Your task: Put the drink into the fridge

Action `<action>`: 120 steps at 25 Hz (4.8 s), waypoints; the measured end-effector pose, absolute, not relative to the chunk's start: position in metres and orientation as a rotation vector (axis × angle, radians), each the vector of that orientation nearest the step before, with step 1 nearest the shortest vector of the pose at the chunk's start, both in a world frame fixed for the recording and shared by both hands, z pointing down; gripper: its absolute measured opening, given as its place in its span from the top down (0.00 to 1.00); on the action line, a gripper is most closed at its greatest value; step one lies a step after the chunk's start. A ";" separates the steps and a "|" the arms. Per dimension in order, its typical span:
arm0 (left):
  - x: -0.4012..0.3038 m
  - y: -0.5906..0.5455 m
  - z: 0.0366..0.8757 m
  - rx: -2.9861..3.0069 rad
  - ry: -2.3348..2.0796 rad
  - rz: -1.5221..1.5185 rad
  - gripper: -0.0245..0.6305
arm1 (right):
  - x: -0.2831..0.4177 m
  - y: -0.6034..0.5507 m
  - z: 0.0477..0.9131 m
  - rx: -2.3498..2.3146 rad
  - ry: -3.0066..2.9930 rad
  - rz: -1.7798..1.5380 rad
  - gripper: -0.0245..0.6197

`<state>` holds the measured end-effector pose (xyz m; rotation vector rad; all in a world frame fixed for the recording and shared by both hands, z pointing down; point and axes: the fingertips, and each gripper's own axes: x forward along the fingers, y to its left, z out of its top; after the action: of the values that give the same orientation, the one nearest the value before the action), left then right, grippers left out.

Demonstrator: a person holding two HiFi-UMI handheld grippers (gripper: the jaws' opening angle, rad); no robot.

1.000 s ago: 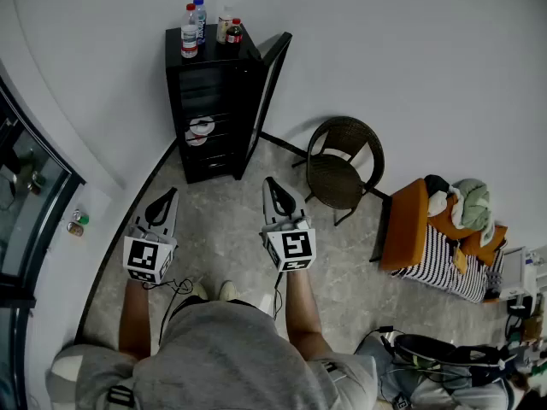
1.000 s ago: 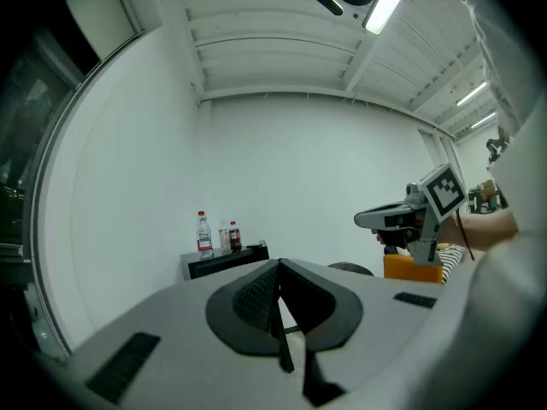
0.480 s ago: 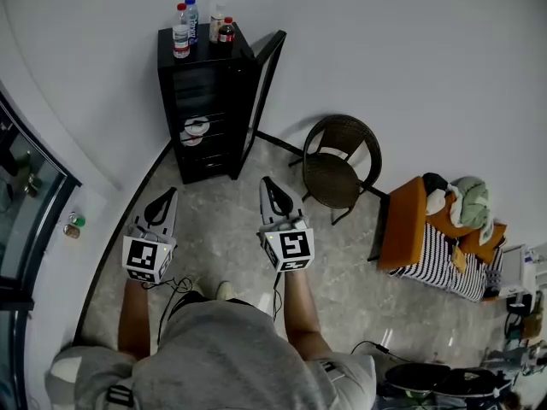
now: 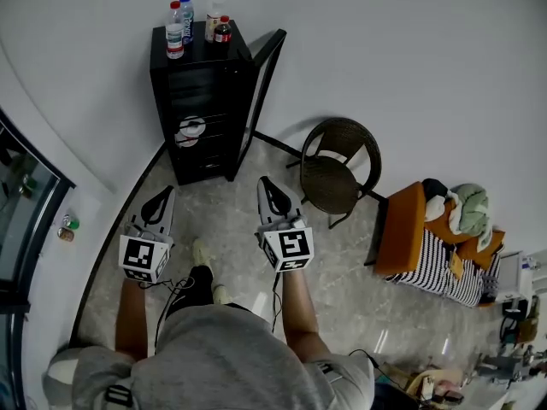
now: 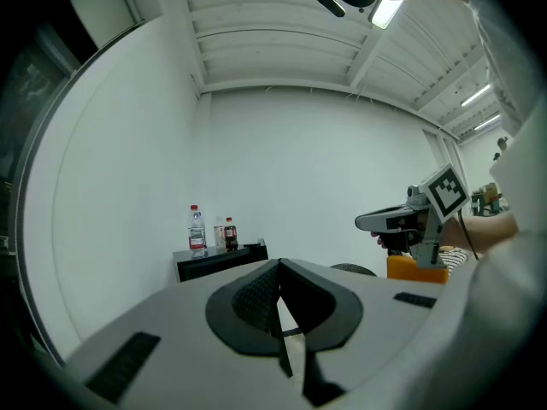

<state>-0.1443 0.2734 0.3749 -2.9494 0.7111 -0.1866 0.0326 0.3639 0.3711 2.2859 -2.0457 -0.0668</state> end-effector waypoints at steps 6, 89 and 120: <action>-0.102 0.225 0.381 -2.965 0.680 -0.189 0.96 | 0.069 0.316 0.380 2.286 -2.031 -0.040 0.92; 0.003 -0.121 0.379 -2.672 1.574 -0.241 0.96 | 0.231 -0.176 0.326 1.650 -2.648 0.019 0.73; -0.078 -0.096 0.380 -2.851 1.244 -0.154 0.96 | 0.122 -0.068 0.303 1.871 -2.567 -0.083 0.74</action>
<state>-0.0777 -0.0964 0.3797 -2.8514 1.2441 -0.1537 0.1224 -0.0676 0.3028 1.8710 -2.5669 -0.0828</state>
